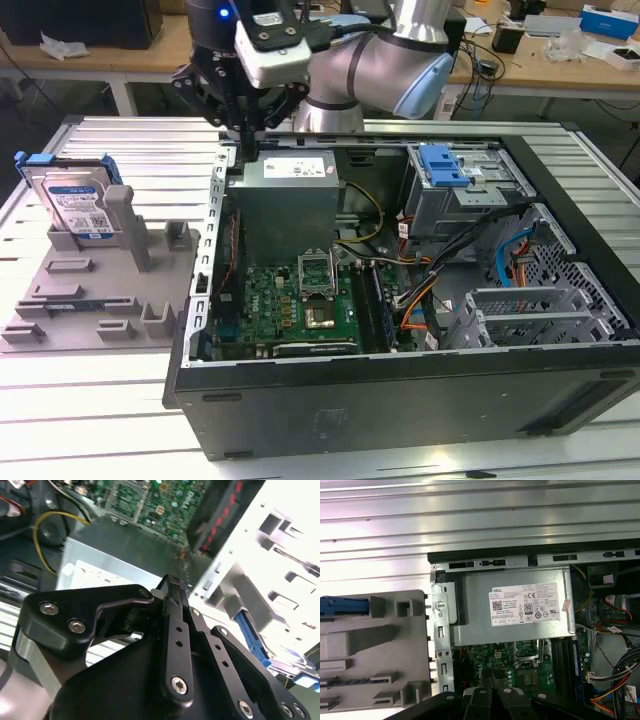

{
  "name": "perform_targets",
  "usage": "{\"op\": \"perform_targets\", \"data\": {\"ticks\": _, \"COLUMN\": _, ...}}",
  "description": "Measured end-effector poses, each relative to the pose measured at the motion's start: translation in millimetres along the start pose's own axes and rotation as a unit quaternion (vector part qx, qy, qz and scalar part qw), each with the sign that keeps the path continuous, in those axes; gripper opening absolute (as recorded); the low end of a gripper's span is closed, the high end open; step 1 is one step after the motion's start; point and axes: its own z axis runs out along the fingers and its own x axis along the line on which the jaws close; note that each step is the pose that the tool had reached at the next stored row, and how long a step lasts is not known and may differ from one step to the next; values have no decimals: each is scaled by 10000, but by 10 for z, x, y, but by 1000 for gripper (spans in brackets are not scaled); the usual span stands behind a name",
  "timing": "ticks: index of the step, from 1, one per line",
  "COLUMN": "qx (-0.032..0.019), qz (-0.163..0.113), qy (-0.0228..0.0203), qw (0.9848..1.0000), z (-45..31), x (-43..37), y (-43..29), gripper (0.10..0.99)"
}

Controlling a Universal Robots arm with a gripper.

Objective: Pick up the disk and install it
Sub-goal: 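Reach for the disk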

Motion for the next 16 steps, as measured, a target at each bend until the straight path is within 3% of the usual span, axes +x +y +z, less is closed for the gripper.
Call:
{"op": "perform_targets", "data": {"ticks": 1, "qx": 0, "qz": 1, "qy": 3, "qw": 10000, "z": 1, "x": 34, "y": -1, "gripper": 106}}
{"op": "perform_targets", "data": {"ticks": 4, "qx": 1, "qz": 2, "qy": 11, "qw": 10000, "z": 13, "x": 237, "y": 18, "gripper": 106}}
{"op": "perform_targets", "data": {"ticks": 8, "qx": 2, "qz": 2, "qy": 19, "qw": 10000, "z": 21, "x": 395, "y": 44, "gripper": 106}}
{"op": "perform_targets", "data": {"ticks": 13, "qx": 4, "qz": 3, "qy": 42, "qw": 10000, "z": 38, "x": 696, "y": 105, "gripper": 106}}
{"op": "perform_targets", "data": {"ticks": 16, "qx": 4, "qz": 4, "qy": 51, "qw": 10000, "z": 45, "x": 812, "y": 132, "gripper": 106}}
